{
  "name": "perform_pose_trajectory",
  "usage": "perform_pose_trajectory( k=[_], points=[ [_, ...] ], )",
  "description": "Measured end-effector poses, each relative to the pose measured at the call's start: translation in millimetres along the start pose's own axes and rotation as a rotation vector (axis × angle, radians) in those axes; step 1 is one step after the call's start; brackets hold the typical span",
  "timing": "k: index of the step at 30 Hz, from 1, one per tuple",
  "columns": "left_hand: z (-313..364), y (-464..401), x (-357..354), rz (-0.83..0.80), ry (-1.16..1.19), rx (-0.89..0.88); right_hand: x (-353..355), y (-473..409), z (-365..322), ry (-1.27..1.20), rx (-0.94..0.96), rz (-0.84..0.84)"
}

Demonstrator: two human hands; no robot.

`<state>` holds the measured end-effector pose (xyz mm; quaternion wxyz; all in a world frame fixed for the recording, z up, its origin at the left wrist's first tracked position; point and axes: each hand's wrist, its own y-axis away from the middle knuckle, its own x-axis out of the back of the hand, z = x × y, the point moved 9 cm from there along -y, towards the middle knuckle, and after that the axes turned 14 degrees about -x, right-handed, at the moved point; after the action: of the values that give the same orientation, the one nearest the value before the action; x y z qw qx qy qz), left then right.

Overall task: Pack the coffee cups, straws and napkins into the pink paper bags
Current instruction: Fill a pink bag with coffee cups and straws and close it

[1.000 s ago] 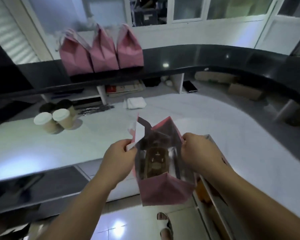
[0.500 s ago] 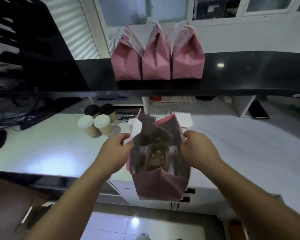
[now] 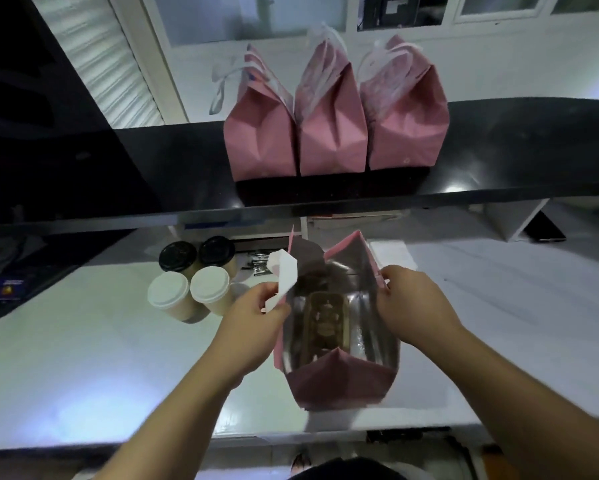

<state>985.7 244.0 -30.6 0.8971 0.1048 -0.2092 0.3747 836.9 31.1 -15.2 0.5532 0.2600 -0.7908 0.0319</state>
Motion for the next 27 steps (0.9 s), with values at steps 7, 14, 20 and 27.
perform_pose_trajectory(
  k=[7,14,20,27],
  points=[
    [-29,-4,-19,-0.213,0.159,0.010,-17,-8,3,0.032,-0.051,-0.029],
    [-43,-2,-5,-0.577,0.275,-0.008,-17,-13,5,0.035,0.000,-0.066],
    [-90,-86,84,0.062,-0.485,0.003,-22,-17,1,0.043,0.034,-0.065],
    [-150,-119,79,-0.075,-0.892,0.185,-23,-19,2,0.029,0.025,-0.078]
  ],
)
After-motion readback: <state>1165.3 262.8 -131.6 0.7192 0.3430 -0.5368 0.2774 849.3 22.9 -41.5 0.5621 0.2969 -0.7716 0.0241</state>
